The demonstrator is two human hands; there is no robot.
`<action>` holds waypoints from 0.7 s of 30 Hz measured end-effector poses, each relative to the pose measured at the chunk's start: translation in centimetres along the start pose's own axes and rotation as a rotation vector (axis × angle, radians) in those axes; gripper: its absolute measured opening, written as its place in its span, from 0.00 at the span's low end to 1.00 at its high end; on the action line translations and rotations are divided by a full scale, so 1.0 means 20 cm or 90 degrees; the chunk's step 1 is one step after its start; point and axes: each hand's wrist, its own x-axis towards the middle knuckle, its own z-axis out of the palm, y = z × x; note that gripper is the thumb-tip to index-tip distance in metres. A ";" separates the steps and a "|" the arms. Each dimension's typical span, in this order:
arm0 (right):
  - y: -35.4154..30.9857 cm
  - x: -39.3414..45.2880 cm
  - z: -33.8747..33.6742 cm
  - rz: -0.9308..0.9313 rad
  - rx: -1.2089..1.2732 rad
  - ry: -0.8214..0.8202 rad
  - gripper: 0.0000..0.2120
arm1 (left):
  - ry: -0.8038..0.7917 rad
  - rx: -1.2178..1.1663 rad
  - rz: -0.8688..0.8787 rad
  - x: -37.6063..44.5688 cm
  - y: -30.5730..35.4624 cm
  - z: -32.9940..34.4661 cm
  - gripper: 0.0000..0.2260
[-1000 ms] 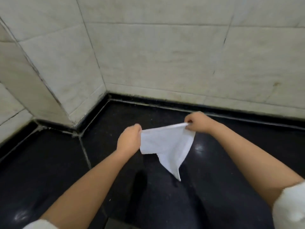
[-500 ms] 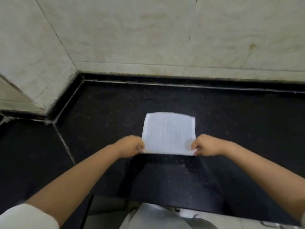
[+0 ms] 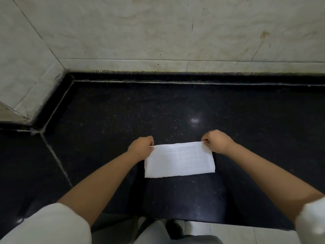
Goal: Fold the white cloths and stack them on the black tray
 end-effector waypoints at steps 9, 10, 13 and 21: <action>0.02 0.06 0.15 -0.009 -0.082 0.081 0.13 | 0.115 0.080 0.014 0.03 -0.03 0.15 0.09; 0.01 0.06 0.17 -0.014 -0.099 0.079 0.13 | 0.112 0.100 0.017 0.03 -0.03 0.16 0.09; 0.00 0.06 0.19 -0.001 -0.097 0.084 0.12 | 0.095 0.165 0.026 0.03 -0.02 0.17 0.09; -0.05 0.11 0.04 0.047 -0.039 -0.001 0.13 | 0.050 0.226 -0.003 0.03 0.03 0.12 0.13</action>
